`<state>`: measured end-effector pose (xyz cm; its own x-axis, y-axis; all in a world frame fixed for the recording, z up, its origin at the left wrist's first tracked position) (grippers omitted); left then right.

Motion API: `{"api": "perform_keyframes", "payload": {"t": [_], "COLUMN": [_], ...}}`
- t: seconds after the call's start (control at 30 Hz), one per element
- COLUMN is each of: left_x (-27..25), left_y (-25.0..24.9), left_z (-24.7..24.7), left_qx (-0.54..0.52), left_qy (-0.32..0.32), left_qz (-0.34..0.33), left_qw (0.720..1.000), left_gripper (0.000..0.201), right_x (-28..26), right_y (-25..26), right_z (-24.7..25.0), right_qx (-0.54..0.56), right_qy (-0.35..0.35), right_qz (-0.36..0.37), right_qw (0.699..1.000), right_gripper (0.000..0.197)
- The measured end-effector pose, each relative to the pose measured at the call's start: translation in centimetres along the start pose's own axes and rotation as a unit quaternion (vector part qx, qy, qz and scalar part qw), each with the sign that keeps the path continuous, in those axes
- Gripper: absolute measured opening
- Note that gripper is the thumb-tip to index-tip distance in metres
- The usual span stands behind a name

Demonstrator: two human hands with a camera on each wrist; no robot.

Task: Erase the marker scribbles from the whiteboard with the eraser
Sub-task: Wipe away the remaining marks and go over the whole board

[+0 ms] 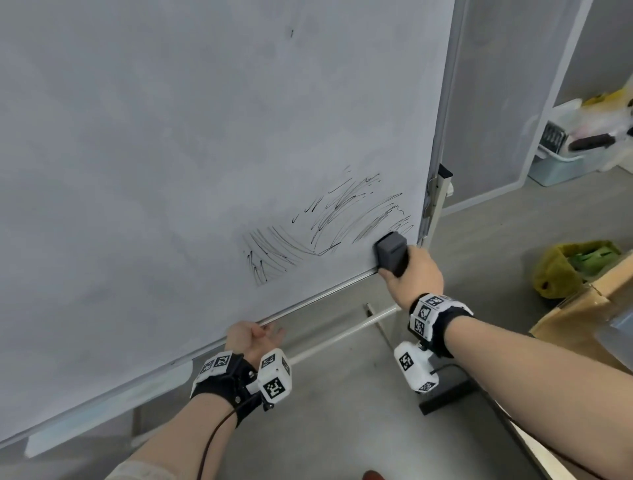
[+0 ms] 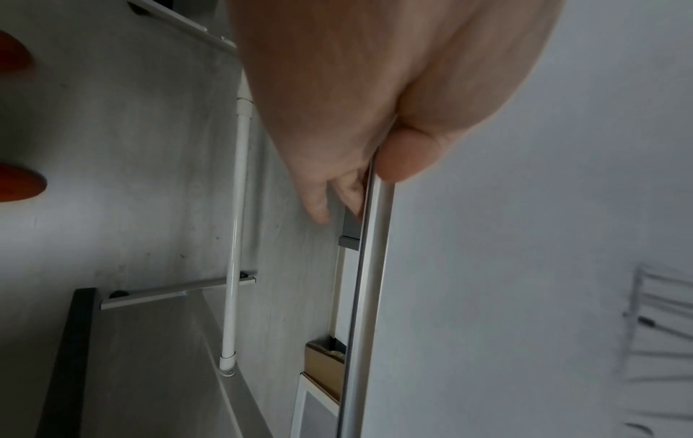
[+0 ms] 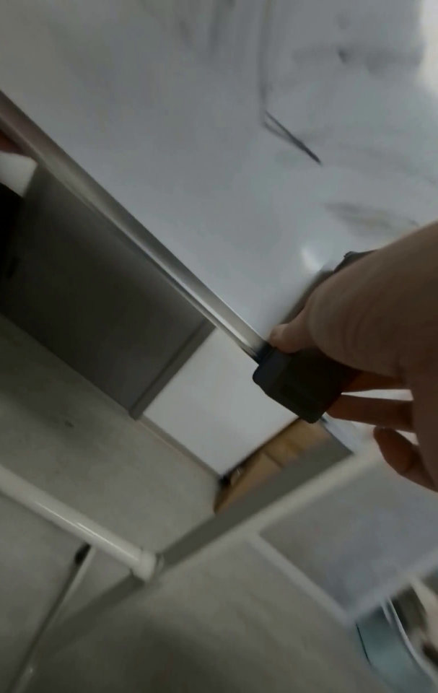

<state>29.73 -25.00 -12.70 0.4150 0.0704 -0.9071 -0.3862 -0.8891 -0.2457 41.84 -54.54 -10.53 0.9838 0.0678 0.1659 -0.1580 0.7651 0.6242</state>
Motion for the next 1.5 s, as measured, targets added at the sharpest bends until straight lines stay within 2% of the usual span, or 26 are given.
{"api": "perform_keyframes", "payload": {"t": [0.07,0.1,0.23,0.3,0.4,0.47,0.57,0.63,0.67,0.73,0.77,0.83,0.93,1.0,1.03,1.07,1.17,1.23,1.3,1.37,1.43,1.5], "left_x": [-0.2,-0.2,0.2,0.3,0.2,0.2,-0.2,-0.5,-0.6,-0.6,-0.7,-0.7,-0.3,-0.5,-0.5,-0.5,0.0,0.2,0.3,0.1,0.1,-0.1], "left_y": [0.0,0.0,0.0,0.0,-0.1,-0.1,0.3,0.4,0.5,0.6,0.7,0.4,0.2,0.2,0.1,0.0,-0.3,-0.3,0.0,0.5,0.5,0.4], "left_z": [-0.2,-0.1,0.3,0.4,0.7,0.7,0.2,-0.2,-0.2,0.0,0.1,0.3,0.5,0.3,0.2,0.2,0.2,0.2,0.2,0.1,0.1,0.2], "left_qx": [-0.002,0.003,0.021,0.021,0.027,0.031,0.053,0.064,0.066,0.064,0.064,0.065,0.067,0.065,0.062,0.06,0.063,0.056,0.044,0.034,0.021,0.007], "left_qy": [0.002,0.0,-0.01,-0.019,-0.017,-0.01,-0.019,-0.024,-0.024,-0.023,-0.025,-0.026,-0.026,-0.016,-0.011,-0.006,-0.015,-0.013,-0.009,-0.008,-0.009,-0.022], "left_qz": [0.001,-0.001,-0.002,-0.003,-0.012,-0.013,-0.017,-0.025,-0.028,-0.028,-0.027,-0.036,-0.034,-0.031,-0.03,-0.026,-0.021,-0.02,-0.02,-0.023,-0.027,-0.033], "left_qw": [1.0,1.0,1.0,1.0,0.999,0.999,0.998,0.997,0.997,0.997,0.997,0.997,0.997,0.997,0.998,0.998,0.998,0.998,0.999,0.999,0.999,0.999], "left_gripper": [0.034,0.033,0.031,0.031,0.033,0.035,0.034,0.034,0.034,0.034,0.033,0.033,0.033,0.033,0.032,0.031,0.031,0.031,0.032,0.032,0.029,0.03], "right_x": [0.5,0.2,-3.1,-4.1,-4.2,-2.9,0.2,1.6,2.0,1.8,1.3,0.1,-2.0,-2.4,-2.0,-1.3,2.0,3.2,2.9,1.1,-1.3,-3.2], "right_y": [-0.8,-0.5,4.6,6.6,7.1,5.4,0.7,-1.8,-2.4,-1.9,-1.0,1.8,6.5,8.4,8.5,8.0,4.1,2.4,3.3,6.2,10.0,12.8], "right_z": [0.7,0.5,-3.5,-5.0,-4.8,-3.1,0.2,1.3,1.3,0.9,0.8,0.5,-0.8,-1.2,-0.9,-0.3,2.6,4.2,4.1,2.8,0.3,-1.8], "right_qx": [-0.029,-0.049,-0.134,-0.119,-0.053,-0.005,0.054,0.105,0.122,0.137,0.136,0.118,0.061,0.052,0.073,0.101,0.145,0.123,0.084,0.064,0.047,0.0], "right_qy": [0.002,0.013,0.107,0.115,0.081,0.037,-0.068,-0.1,-0.096,-0.094,-0.099,-0.102,-0.026,0.002,-0.01,-0.041,-0.149,-0.177,-0.183,-0.17,-0.097,-0.021], "right_qz": [0.008,0.035,0.237,0.254,0.227,0.186,0.036,-0.074,-0.103,-0.116,-0.102,-0.02,0.173,0.237,0.219,0.17,-0.035,-0.085,-0.053,0.05,0.174,0.271], "right_qw": [1.0,0.998,0.956,0.953,0.969,0.982,0.996,0.987,0.983,0.979,0.98,0.988,0.983,0.97,0.973,0.979,0.978,0.973,0.978,0.982,0.979,0.962], "right_gripper": [0.044,0.042,0.044,0.045,0.047,0.047,0.044,0.044,0.045,0.045,0.044,0.042,0.051,0.064,0.068,0.07,0.068,0.065,0.07,0.075,0.078,0.08]}}
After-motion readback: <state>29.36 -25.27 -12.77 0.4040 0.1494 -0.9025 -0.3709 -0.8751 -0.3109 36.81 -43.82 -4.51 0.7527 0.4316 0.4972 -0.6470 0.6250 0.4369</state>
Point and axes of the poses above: each hand's wrist, its own x-axis towards the middle knuckle, its own z-axis out of the back of the hand, y = z × x, the point moved 4 cm from there along x, towards the middle knuckle, and after that the axes turned 13 degrees about z, right-handed, at the moved point
